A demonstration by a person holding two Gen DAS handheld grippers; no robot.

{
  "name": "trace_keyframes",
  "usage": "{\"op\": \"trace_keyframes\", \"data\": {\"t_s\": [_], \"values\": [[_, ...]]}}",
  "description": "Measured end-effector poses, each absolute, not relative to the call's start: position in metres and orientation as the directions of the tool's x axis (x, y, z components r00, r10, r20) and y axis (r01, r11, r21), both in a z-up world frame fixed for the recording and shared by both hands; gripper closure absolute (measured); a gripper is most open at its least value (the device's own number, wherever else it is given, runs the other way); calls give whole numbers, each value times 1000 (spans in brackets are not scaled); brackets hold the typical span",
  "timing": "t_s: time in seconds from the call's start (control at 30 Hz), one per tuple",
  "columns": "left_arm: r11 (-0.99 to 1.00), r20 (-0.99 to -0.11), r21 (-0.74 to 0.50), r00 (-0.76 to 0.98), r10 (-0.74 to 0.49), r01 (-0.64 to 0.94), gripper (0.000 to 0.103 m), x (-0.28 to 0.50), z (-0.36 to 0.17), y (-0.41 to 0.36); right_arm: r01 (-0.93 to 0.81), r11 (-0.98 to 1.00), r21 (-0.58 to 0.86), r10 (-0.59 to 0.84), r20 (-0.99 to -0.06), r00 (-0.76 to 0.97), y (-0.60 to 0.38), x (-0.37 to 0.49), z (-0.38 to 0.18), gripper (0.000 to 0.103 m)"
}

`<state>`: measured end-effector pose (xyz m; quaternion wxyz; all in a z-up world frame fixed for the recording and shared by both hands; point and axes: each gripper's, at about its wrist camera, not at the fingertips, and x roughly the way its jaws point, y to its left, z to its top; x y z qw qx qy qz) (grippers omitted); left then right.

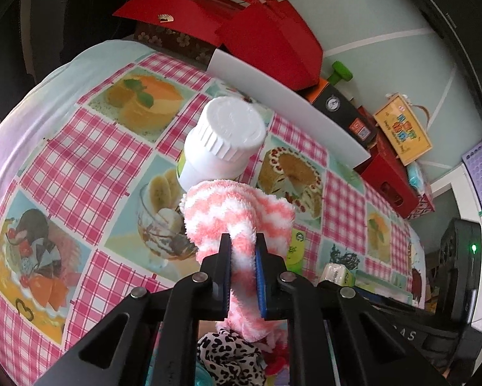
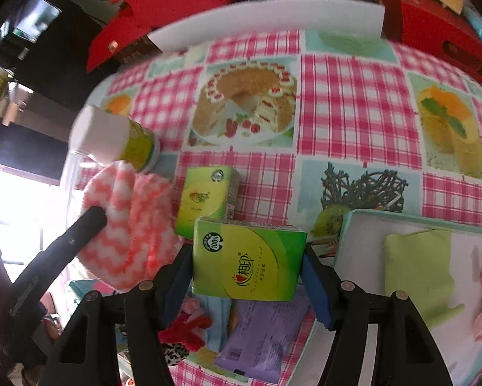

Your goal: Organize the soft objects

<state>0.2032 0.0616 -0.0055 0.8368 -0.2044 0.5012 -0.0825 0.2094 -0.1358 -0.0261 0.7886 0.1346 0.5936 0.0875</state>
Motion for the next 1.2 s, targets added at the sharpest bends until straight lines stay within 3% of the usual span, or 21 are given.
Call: {"op": "trace_keyframes", "data": {"t_s": [0.47, 1.2], "values": [[876, -745, -482, 524, -412, 3, 90, 198, 16, 51, 109, 915, 390, 284, -810, 512, -171, 152, 5, 35], [844, -592, -492, 628, -505, 215, 90, 161, 87, 16, 274, 856, 438, 152, -722, 675, -260, 85, 32, 35]]}}
